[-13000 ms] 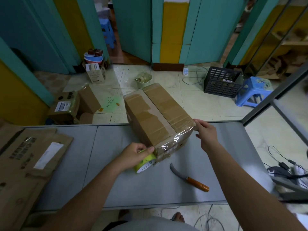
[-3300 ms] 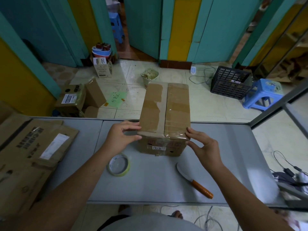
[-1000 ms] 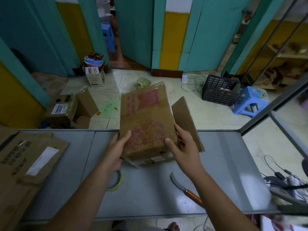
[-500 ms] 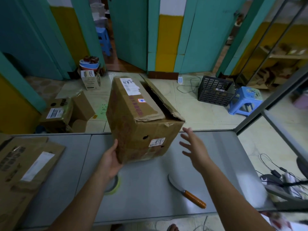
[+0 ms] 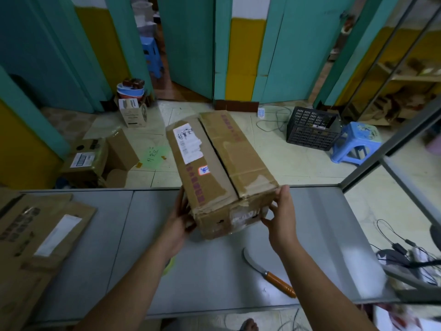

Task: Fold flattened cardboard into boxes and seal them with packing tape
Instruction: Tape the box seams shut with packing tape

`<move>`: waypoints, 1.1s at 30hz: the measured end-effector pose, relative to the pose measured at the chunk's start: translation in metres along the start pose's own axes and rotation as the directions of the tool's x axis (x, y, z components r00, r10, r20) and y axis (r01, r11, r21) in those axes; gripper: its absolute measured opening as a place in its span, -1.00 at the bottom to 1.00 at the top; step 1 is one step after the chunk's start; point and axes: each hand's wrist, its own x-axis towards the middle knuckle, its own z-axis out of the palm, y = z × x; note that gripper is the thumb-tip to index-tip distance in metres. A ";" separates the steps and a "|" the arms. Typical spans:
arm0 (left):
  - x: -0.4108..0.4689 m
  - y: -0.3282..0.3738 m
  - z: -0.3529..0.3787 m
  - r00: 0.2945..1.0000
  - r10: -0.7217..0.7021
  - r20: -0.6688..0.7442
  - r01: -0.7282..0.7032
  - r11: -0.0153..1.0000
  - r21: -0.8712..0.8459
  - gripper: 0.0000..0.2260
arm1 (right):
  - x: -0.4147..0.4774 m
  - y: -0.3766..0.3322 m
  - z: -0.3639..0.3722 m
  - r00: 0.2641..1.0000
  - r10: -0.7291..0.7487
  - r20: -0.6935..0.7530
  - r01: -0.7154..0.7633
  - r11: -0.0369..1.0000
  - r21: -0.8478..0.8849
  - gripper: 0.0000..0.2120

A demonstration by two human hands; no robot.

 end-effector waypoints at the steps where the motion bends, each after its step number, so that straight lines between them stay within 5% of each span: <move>1: 0.001 0.001 0.007 1.000 -0.020 -0.013 0.020 1.000 -0.007 -0.44 | 0.000 0.002 -0.004 0.999 0.004 -0.035 -0.004 1.000 0.011 -0.36; 2: 0.001 0.004 0.015 0.998 -0.056 -0.013 0.056 0.998 0.008 -0.58 | 0.000 0.002 -0.010 0.997 0.008 -0.072 -0.007 1.000 0.015 -0.34; 6: 0.006 0.019 0.046 0.987 -0.159 0.009 0.156 0.977 0.146 -0.14 | 0.001 -0.003 -0.041 0.990 0.073 -0.119 -0.071 0.997 0.024 -0.30; 10: 0.013 0.016 0.086 0.979 -0.191 0.069 0.169 0.955 0.243 -0.04 | 0.003 -0.006 -0.080 0.979 0.101 -0.179 -0.084 0.991 0.100 -0.43; 15: 0.018 0.000 0.160 0.929 -0.302 0.215 0.255 0.941 0.221 -0.26 | 0.000 -0.021 -0.140 0.922 0.048 -0.383 0.005 0.991 0.136 -0.76; 23: 0.014 -0.061 0.277 0.807 -0.470 0.358 0.392 0.879 0.272 -0.28 | 0.009 -0.041 -0.252 0.726 0.175 -0.665 -0.024 0.973 0.230 -0.60; 28: 0.007 -0.095 0.322 0.801 -0.473 0.366 0.392 0.878 0.275 -0.32 | 0.009 -0.040 -0.293 0.693 0.224 -0.685 -0.049 0.963 0.264 -0.43; 30: 0.004 -0.108 0.336 0.810 -0.451 0.374 0.379 0.890 0.253 -0.34 | 0.008 -0.037 -0.302 0.692 0.198 -0.694 -0.024 0.968 0.251 -0.51; 33: -0.001 -0.129 0.351 0.833 -0.415 0.366 0.345 0.907 0.241 -0.23 | 0.006 -0.023 -0.313 0.697 0.098 -0.710 -0.038 0.994 0.099 -0.50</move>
